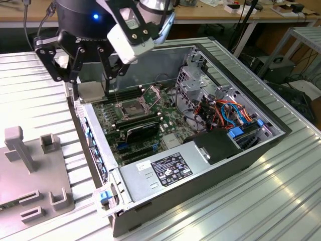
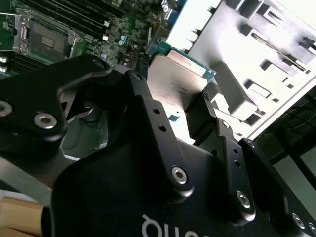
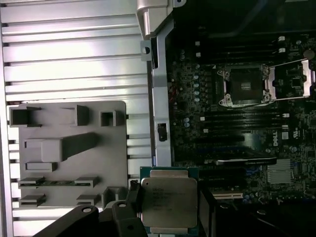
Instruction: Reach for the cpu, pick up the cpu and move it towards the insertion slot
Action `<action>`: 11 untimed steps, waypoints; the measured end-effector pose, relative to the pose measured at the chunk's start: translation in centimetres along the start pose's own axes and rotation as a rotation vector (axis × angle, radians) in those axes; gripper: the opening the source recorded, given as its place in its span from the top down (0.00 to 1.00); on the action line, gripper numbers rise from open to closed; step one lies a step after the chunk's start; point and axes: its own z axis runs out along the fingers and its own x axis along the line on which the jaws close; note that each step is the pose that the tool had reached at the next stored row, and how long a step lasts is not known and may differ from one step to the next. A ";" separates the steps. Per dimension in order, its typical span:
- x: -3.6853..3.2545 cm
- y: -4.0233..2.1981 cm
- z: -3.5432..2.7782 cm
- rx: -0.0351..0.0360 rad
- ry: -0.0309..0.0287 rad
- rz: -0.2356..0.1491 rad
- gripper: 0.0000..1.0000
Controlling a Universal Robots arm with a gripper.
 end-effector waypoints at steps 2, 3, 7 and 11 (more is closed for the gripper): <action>-0.66 0.09 -0.02 0.0012 0.0000 0.000 0.45; -1.15 0.15 -0.03 0.0023 -0.0001 0.000 0.45; -2.87 0.35 -0.09 0.0071 -0.0004 0.000 0.45; -4.11 0.49 -0.14 0.0110 -0.0005 0.000 0.45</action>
